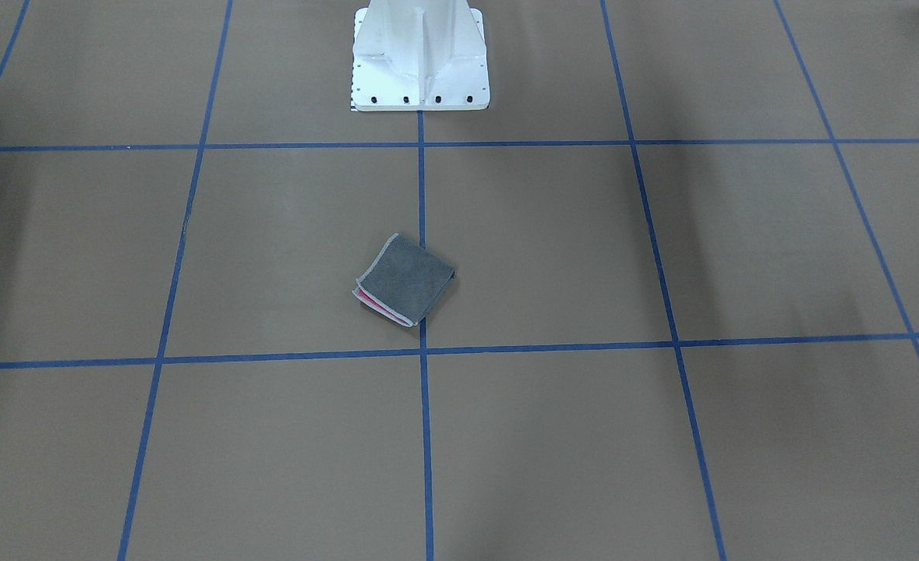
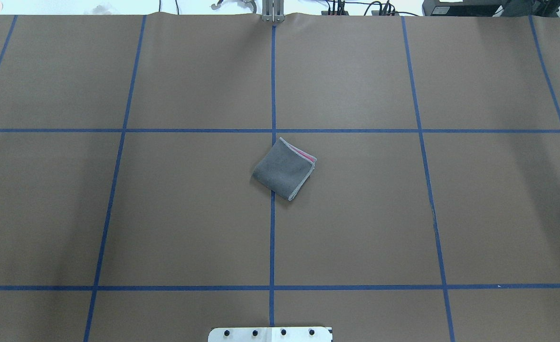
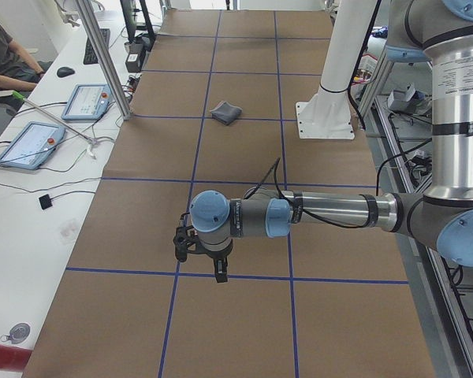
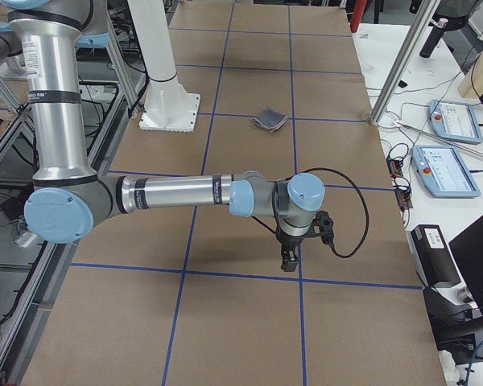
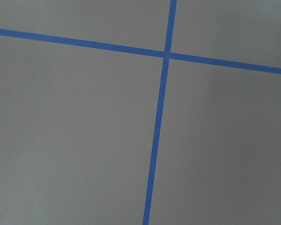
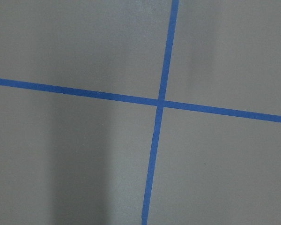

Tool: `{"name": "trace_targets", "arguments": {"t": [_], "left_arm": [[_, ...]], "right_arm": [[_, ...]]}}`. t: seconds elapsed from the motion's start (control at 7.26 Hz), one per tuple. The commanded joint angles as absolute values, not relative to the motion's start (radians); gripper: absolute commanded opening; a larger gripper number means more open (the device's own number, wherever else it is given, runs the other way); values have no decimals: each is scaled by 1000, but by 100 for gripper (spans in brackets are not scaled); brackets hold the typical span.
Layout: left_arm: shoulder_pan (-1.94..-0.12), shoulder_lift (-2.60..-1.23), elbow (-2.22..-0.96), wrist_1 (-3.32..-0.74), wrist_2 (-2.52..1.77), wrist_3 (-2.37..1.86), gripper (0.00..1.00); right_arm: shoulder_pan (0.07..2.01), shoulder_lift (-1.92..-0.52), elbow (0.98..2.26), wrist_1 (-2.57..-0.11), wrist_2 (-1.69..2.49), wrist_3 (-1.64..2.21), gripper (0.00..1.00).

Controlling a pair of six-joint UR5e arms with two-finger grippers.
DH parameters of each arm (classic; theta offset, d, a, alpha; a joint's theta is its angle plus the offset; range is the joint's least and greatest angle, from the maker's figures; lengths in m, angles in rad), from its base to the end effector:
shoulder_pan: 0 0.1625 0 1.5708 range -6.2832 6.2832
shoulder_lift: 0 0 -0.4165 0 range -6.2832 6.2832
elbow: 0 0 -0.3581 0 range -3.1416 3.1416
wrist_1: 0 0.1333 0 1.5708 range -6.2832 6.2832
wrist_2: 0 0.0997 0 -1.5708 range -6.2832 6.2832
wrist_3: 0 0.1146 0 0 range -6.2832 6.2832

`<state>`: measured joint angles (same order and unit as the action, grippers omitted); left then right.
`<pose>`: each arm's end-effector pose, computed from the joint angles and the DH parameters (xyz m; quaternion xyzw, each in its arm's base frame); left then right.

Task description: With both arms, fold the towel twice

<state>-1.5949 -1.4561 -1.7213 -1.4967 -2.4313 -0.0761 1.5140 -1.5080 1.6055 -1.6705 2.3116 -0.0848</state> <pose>-0.0562 -0.4057 0.6419 -0.0282 0.4164 -0.0535 0.9072 0.0285 -0.4844 0.6281 0.0040 -0.3620 -0.0655 0.9299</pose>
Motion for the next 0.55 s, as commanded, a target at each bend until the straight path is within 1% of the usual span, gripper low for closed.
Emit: {"name": "trace_targets", "arguments": {"t": [0.0,0.41], "left_arm": [[-1598,-1457,-1723,-1497,-2431,-75,100],[-1598,-1468,-1721,-1503,-2431,-74,100]], "right_arm": [[1513,-1508,1606,-1669,2313,-84,100],[1514,-1506,1608,-1667,2315,-84,100]]}}
